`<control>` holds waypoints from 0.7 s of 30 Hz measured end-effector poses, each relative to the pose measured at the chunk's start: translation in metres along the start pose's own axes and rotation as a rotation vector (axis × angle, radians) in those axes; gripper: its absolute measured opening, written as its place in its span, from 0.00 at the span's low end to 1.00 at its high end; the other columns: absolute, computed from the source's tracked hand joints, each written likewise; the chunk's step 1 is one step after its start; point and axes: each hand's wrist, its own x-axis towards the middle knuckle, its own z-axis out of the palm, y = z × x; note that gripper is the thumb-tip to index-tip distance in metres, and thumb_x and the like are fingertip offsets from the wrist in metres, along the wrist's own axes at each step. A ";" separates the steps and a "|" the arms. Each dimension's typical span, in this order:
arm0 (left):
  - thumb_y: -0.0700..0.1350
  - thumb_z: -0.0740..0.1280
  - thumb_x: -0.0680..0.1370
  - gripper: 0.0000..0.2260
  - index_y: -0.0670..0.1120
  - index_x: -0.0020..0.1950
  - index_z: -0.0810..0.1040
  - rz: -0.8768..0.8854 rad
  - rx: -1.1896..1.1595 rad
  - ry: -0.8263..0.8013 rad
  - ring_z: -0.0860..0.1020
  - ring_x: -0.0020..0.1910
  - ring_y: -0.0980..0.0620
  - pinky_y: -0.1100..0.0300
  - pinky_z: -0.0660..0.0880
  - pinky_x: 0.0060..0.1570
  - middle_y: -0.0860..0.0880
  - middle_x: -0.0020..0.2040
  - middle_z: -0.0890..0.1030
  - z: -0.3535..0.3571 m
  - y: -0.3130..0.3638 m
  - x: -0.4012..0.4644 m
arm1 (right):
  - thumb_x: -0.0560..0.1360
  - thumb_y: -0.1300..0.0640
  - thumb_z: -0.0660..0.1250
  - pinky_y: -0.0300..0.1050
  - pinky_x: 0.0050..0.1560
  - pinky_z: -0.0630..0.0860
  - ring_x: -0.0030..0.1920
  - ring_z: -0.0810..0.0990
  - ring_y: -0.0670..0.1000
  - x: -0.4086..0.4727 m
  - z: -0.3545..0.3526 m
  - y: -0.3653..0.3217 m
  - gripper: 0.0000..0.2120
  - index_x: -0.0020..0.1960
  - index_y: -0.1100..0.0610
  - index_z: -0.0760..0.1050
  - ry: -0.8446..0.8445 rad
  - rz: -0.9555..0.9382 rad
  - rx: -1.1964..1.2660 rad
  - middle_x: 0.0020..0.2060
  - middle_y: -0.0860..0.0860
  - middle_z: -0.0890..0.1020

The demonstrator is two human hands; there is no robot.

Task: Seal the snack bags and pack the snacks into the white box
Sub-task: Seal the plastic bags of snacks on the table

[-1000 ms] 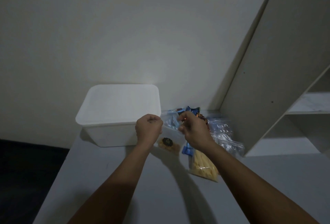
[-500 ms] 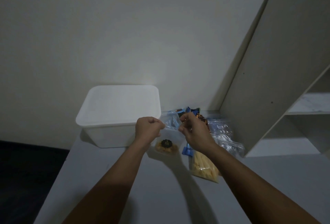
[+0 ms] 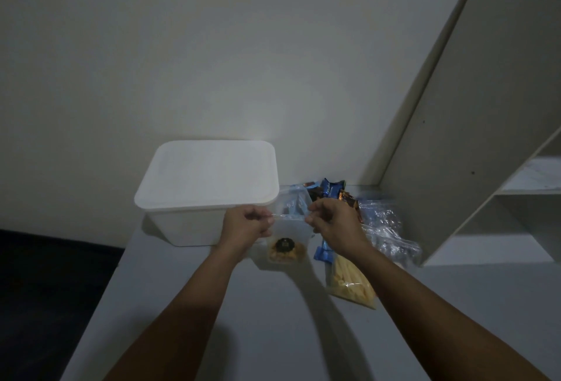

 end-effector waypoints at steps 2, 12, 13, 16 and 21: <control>0.30 0.71 0.71 0.07 0.39 0.37 0.79 -0.040 0.015 0.044 0.77 0.33 0.50 0.61 0.80 0.32 0.44 0.34 0.79 -0.003 -0.010 0.001 | 0.74 0.66 0.69 0.45 0.47 0.82 0.44 0.82 0.50 0.002 0.007 0.005 0.10 0.55 0.60 0.78 -0.060 0.017 -0.015 0.42 0.51 0.82; 0.31 0.71 0.70 0.09 0.43 0.35 0.81 -0.133 0.182 0.233 0.79 0.30 0.47 0.64 0.78 0.28 0.40 0.34 0.81 -0.018 -0.047 0.006 | 0.73 0.69 0.68 0.49 0.46 0.81 0.44 0.79 0.50 0.035 0.054 0.014 0.11 0.52 0.58 0.78 -0.054 0.041 -0.223 0.43 0.51 0.80; 0.31 0.71 0.70 0.09 0.44 0.34 0.81 -0.131 0.202 0.248 0.79 0.31 0.46 0.61 0.79 0.31 0.40 0.34 0.82 -0.018 -0.048 0.008 | 0.73 0.69 0.67 0.50 0.45 0.81 0.44 0.79 0.51 0.038 0.057 0.014 0.11 0.53 0.58 0.77 -0.049 0.042 -0.222 0.42 0.52 0.80; 0.35 0.73 0.67 0.09 0.49 0.31 0.81 -0.129 0.259 0.303 0.83 0.36 0.43 0.50 0.82 0.42 0.43 0.35 0.84 -0.019 -0.053 0.018 | 0.74 0.70 0.65 0.47 0.43 0.81 0.45 0.80 0.53 0.048 0.066 0.017 0.13 0.56 0.59 0.75 -0.052 0.074 -0.163 0.45 0.54 0.80; 0.39 0.76 0.66 0.14 0.43 0.50 0.82 -0.117 0.314 0.353 0.81 0.49 0.42 0.50 0.78 0.54 0.43 0.49 0.83 -0.017 -0.053 0.028 | 0.73 0.71 0.65 0.50 0.53 0.81 0.54 0.79 0.51 0.053 0.067 0.021 0.17 0.60 0.58 0.73 -0.062 0.145 -0.002 0.56 0.51 0.77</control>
